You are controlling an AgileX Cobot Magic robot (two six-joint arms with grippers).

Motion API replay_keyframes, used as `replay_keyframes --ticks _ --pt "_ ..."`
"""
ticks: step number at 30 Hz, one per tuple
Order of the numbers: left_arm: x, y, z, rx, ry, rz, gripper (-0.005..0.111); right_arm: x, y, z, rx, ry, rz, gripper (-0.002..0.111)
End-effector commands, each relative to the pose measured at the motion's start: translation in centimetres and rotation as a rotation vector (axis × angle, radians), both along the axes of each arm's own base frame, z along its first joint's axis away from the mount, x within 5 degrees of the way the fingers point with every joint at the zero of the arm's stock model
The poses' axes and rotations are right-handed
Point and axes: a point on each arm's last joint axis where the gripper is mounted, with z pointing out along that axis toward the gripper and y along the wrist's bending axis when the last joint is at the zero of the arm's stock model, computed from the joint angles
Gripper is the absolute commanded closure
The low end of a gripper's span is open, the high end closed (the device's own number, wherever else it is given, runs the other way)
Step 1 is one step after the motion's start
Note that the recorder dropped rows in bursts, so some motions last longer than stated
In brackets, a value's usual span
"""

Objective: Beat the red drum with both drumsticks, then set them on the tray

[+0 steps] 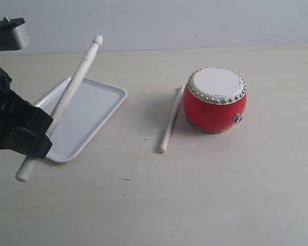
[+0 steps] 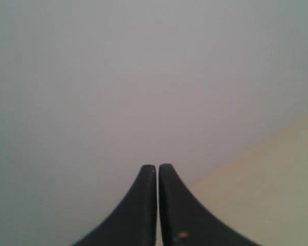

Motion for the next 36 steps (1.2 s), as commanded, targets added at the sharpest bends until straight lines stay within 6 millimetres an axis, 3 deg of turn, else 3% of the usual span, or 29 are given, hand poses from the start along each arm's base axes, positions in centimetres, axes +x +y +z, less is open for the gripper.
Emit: replay_keyframes --ticks 1,5,9,13,15,16,20,25,30,36 --pt "-0.1 0.0 0.2 -0.013 -0.013 0.006 0.107 3.9 1.1 -4.0 -0.121 0.278 0.019 0.106" --pt "0.0 0.1 0.2 -0.001 -0.022 0.002 0.107 5.2 2.7 -6.7 -0.196 0.403 0.079 0.106" --pt "0.1 0.4 0.1 0.030 -0.042 -0.004 0.107 6.4 3.2 -10.2 -0.414 0.569 0.141 0.106" --pt "0.1 0.5 0.1 0.038 -0.038 -0.006 0.107 6.9 3.2 -13.4 -0.424 0.883 0.112 0.106" --pt "0.1 0.5 0.1 0.039 -0.036 -0.007 0.107 6.7 3.8 -14.1 -0.444 1.049 0.231 0.106" --pt "0.0 0.5 0.0 0.042 -0.031 -0.008 0.107 6.6 4.6 -14.2 -0.411 1.138 0.330 0.106" --pt "0.0 0.5 0.0 0.049 -0.032 -0.013 0.107 6.4 7.3 -12.8 -0.244 1.228 0.631 0.106" --pt "0.0 0.8 0.0 0.079 -0.035 -0.020 0.107 6.4 9.5 -10.9 -0.159 1.253 0.706 0.106" --pt "0.0 1.0 -0.1 0.106 -0.028 -0.003 0.107 5.1 13.5 -9.3 -0.182 1.287 0.814 0.106" --pt "0.3 1.5 -0.2 0.160 -0.063 -0.002 0.107 5.6 17.7 -7.9 -0.118 1.069 0.808 0.106"
